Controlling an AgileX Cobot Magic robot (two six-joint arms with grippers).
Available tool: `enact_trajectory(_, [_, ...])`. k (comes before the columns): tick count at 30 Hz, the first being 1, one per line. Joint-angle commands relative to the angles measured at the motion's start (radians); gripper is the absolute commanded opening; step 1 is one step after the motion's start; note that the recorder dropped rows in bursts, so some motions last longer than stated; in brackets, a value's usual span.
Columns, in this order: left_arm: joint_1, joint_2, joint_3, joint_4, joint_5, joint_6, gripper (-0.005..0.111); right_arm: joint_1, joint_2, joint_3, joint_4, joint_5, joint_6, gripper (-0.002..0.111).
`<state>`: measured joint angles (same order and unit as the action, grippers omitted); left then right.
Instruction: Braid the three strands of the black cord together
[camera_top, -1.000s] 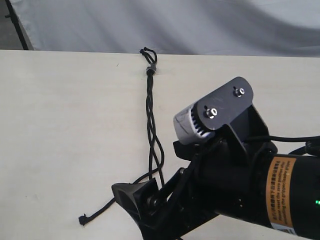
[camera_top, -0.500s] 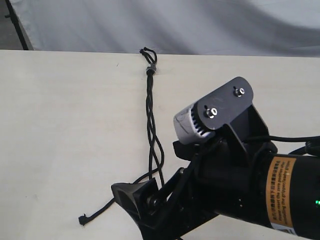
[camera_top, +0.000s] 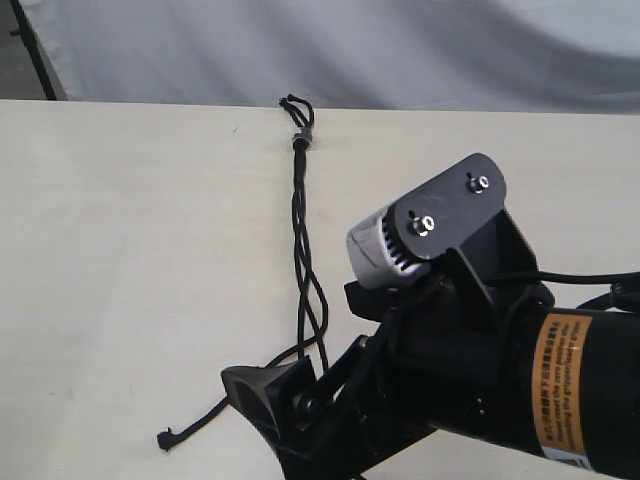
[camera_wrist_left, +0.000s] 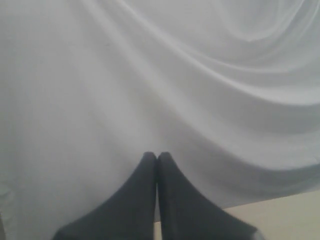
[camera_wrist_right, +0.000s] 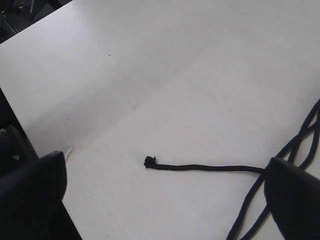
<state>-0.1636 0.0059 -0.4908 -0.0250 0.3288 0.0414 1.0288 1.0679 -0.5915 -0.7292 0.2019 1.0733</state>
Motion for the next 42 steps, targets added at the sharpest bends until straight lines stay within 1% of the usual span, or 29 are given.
enact_trajectory(1, [0.002,-0.006,0.006,-0.006,-0.008,-0.001,0.000,-0.001,-0.006,-0.001,-0.003,-0.006,0.003,0.105])
enact_trajectory(6, [0.002,-0.006,0.008,0.003,-0.010,0.014,0.000,-0.001,-0.006,-0.001,-0.003,-0.006,0.003,0.105])
enact_trajectory(8, [0.002,-0.006,0.026,0.069,-0.016,0.022,0.000,-0.001,-0.006,-0.001,-0.003,-0.006,0.003,0.105])
enact_trajectory(10, [0.002,-0.006,0.076,0.134,-0.021,0.027,0.000,-0.001,-0.006,-0.001,-0.003,-0.005,0.001,0.105])
enact_trajectory(12, [0.002,-0.006,0.140,0.173,-0.064,0.025,0.000,-0.001,-0.006,-0.001,-0.003,-0.005,0.001,0.105])
enact_trajectory(17, [0.002,-0.006,0.301,0.173,-0.276,0.009,0.000,-0.001,-0.006,-0.001,-0.003,-0.005,0.001,0.105])
enact_trajectory(19, [0.002,-0.006,0.347,0.173,-0.315,0.003,0.000,-0.001,-0.006,-0.001,-0.003,-0.005,0.001,0.105])
enact_trajectory(23, [0.002,-0.006,0.399,0.173,-0.322,0.003,0.000,-0.001,-0.006,-0.001,-0.003,-0.005,0.001,0.105])
enact_trajectory(27, [0.002,-0.006,0.413,0.171,-0.315,-0.002,0.000,-0.001,-0.006,-0.001,-0.003,-0.005,0.001,0.105])
enact_trajectory(31, [0.002,-0.006,0.428,0.171,-0.292,-0.041,0.000,-0.001,-0.006,-0.001,-0.003,-0.010,0.001,0.105])
enact_trajectory(33, [0.002,-0.006,0.459,0.171,-0.312,-0.041,0.000,-0.001,-0.006,-0.001,-0.003,-0.010,0.001,0.105])
enact_trajectory(34, [0.002,-0.006,0.490,0.171,-0.344,-0.041,0.000,-0.001,-0.006,-0.001,-0.003,-0.010,0.001,0.105])
enact_trajectory(36, [0.002,-0.006,0.491,0.169,-0.384,-0.041,0.000,-0.001,-0.006,-0.001,-0.003,-0.010,0.007,0.105])
enact_trajectory(37, [0.002,-0.006,0.491,0.154,-0.329,-0.041,0.000,-0.001,-0.006,-0.001,-0.003,-0.010,0.007,0.105])
enact_trajectory(42, [0.002,-0.006,0.491,0.055,-0.323,-0.020,0.000,-0.001,-0.006,-0.001,-0.003,-0.010,0.007,0.105])
